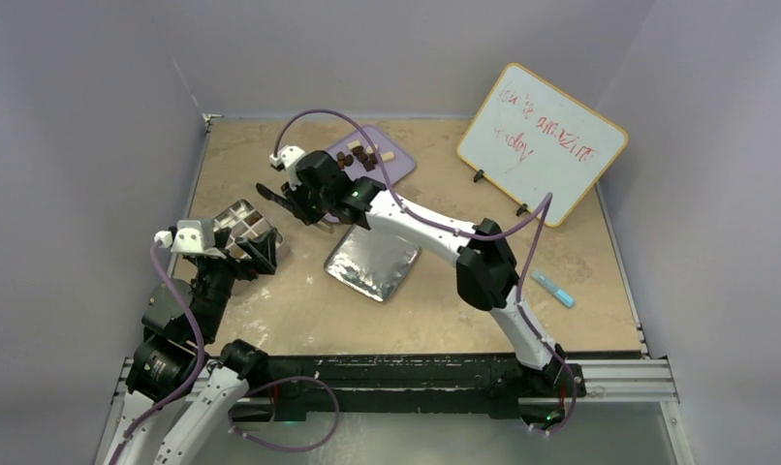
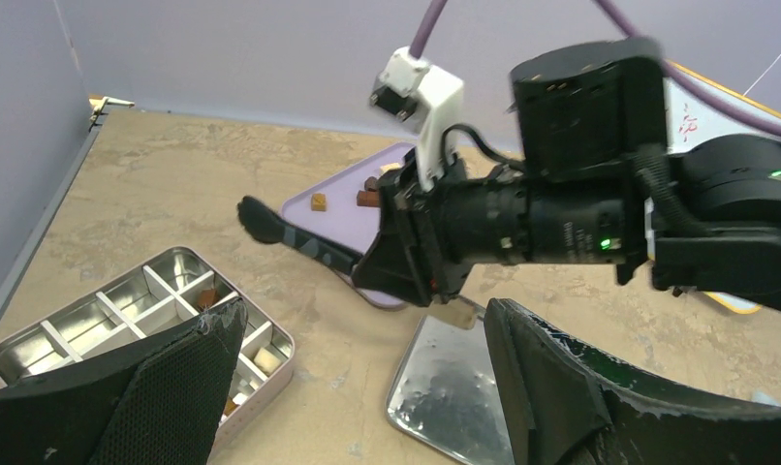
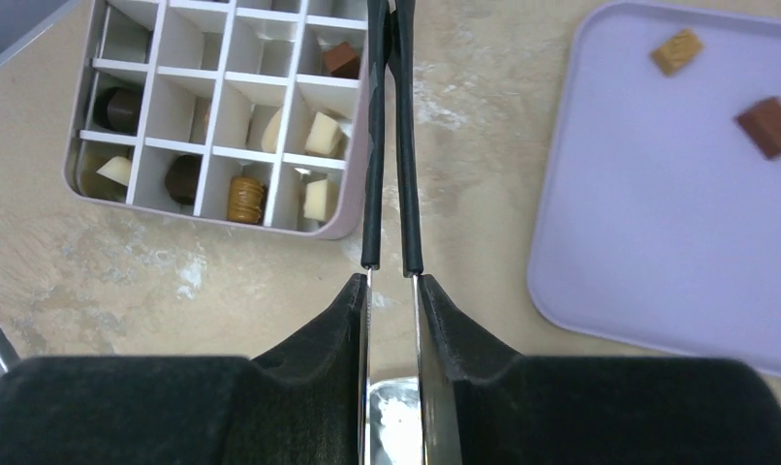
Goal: Pack the chocolate
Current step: Pick up the fake chocolate from the plate.
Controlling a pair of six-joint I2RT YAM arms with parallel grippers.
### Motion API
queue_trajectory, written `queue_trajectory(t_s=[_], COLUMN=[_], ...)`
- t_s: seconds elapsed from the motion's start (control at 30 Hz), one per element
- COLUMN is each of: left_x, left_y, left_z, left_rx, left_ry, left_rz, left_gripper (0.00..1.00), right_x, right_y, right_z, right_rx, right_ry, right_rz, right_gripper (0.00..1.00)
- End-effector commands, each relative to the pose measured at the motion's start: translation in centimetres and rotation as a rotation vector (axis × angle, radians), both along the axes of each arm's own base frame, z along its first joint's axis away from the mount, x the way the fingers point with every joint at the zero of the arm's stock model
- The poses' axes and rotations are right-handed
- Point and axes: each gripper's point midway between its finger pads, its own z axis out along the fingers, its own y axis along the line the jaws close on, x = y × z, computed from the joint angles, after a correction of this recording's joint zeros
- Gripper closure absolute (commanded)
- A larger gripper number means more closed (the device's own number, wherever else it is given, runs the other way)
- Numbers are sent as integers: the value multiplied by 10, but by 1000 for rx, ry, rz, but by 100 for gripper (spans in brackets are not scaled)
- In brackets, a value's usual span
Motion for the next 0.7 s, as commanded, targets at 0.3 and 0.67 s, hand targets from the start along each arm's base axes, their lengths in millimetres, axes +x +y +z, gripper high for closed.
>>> queue_trajectory(t_s=[0.3,0.67], left_x=[3,3], left_y=[-1,-1], left_z=[5,5], left_rx=[-6,-4], left_ry=[-23,-22], left_rz=[1,0], left_gripper=[9,9], right_x=[79,110], right_y=[-123,-188], right_z=[33,-3], right_rx=[-167,-322], right_ry=[-149,-100], right_rz=[-308,-440], right_gripper=[71,63])
